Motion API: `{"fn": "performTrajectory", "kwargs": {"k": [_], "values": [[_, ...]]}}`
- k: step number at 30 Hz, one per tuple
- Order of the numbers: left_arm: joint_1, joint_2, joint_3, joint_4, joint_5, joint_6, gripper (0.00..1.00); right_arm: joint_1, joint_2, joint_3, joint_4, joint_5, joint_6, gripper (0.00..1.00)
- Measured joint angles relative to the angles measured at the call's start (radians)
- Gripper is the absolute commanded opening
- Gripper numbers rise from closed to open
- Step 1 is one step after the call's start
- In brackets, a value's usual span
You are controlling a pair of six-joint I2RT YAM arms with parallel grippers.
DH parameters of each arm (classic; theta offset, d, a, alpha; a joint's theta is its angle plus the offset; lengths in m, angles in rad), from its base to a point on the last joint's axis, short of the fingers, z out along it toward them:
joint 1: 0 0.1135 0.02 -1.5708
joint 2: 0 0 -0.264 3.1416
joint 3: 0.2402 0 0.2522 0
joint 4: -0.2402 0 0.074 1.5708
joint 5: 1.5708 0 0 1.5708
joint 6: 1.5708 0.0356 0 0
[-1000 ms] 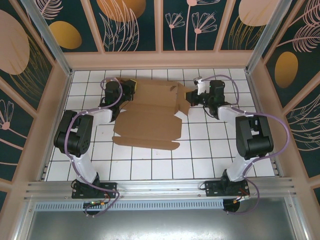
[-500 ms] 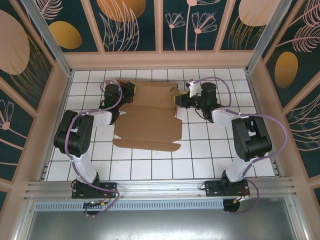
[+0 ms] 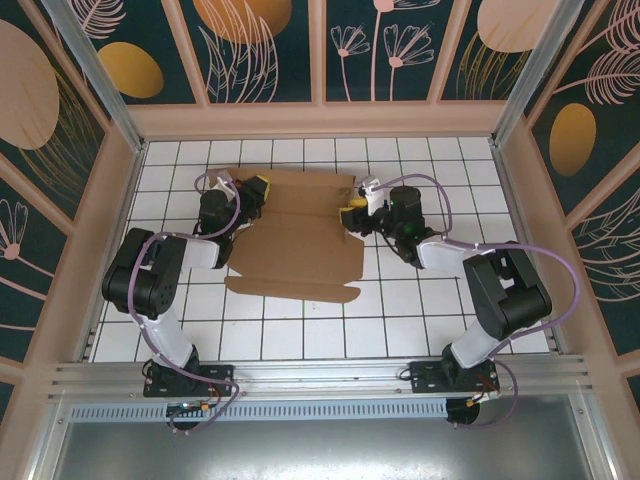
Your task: Fold the paper box
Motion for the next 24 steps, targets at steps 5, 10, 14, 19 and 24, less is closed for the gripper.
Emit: {"fn": "performTrajectory", "kwargs": {"k": [5,10,14,19,24], "values": [[0.000,-0.033,-0.054,0.024,0.013,0.047,0.00,0.039,-0.018,-0.050,0.043,0.077,-0.010,0.44],[0.002,-0.090,-0.055,-0.077,0.024,0.157,0.00,0.071,-0.028,-0.066,0.047,0.137,-0.047,0.48],[0.001,-0.146,-0.043,-0.192,0.035,0.253,0.00,0.077,-0.070,-0.100,0.024,0.145,-0.072,0.60],[-0.002,-0.153,-0.024,-0.260,0.055,0.316,0.00,0.062,-0.123,-0.113,-0.037,0.089,-0.062,0.62],[-0.005,-0.153,-0.011,-0.290,0.076,0.354,0.00,-0.002,-0.160,-0.113,-0.048,-0.024,-0.023,0.62]]}}
